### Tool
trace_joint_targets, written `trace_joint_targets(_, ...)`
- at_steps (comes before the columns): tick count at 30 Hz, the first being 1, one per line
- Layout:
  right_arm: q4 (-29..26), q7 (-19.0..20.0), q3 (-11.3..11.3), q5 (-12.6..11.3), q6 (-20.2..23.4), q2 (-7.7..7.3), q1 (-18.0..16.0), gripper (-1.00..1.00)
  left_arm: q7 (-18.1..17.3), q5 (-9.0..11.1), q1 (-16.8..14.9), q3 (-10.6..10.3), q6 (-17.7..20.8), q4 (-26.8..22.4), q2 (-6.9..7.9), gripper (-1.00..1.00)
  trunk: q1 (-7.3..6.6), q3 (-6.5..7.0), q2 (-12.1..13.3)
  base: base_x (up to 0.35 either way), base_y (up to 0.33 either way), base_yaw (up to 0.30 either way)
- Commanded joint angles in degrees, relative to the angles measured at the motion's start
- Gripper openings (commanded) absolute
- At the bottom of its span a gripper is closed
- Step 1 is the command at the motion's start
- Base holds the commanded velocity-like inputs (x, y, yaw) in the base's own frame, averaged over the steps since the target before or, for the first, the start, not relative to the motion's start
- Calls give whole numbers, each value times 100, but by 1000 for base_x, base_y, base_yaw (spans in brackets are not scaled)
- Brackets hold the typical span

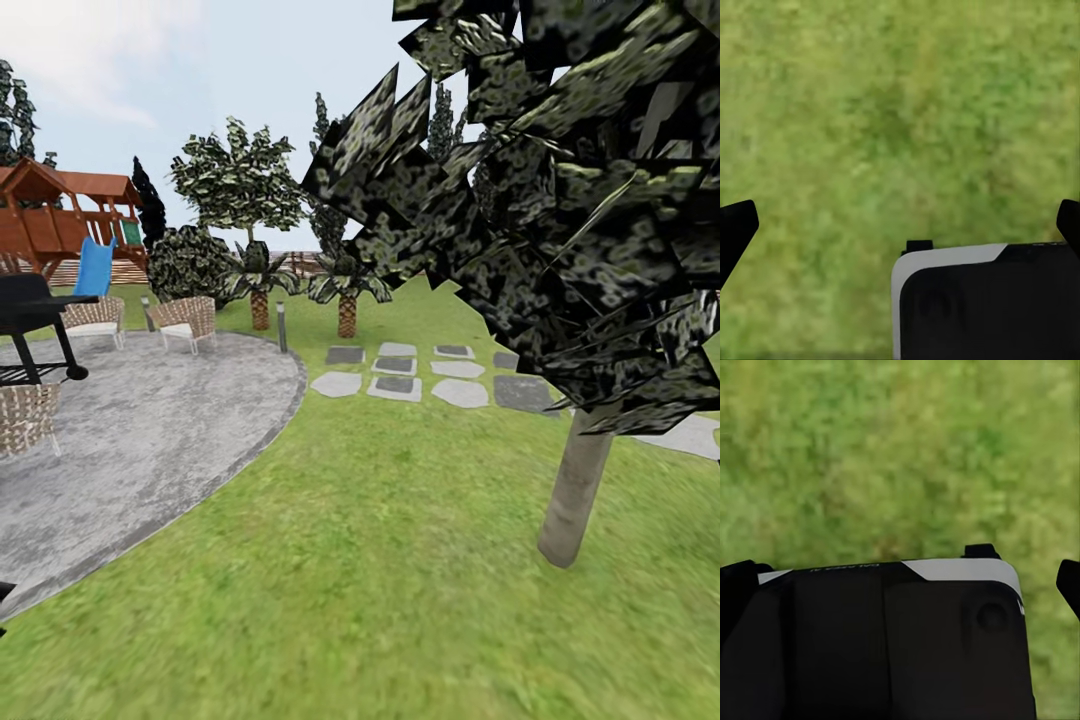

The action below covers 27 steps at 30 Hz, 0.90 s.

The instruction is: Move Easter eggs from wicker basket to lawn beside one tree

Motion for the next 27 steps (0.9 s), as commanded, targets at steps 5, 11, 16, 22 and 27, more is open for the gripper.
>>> trace_joint_targets(5, -12, 5, -32, -2, 34, 3, 1, 100, 10, 16, 0, -6, -17, 1, -1, 100, 2, 3, -4, 0, 0, 15)
trace_joint_targets(11, -12, 7, -32, -2, 34, 5, 1, 100, 22, 28, 13, 10, -16, 0, -7, 100, 112, -86, -204, 0, 0, 3)
trace_joint_targets(16, -12, 5, -30, -2, 34, 10, 1, 100, 31, 42, 26, 17, -16, 0, -8, 100, 222, -176, -405, 0, 0, 0)
trace_joint_targets(22, -12, 4, -27, -2, 34, 11, 1, 100, 33, 45, 34, 18, -16, -1, -8, 100, 354, -283, -646, 0, 0, 0)
trace_joint_targets(27, -12, 4, -26, -2, 34, 11, 1, 100, 40, 46, 36, 18, -16, -1, -8, 100, 463, -373, -846, 0, 0, 0)
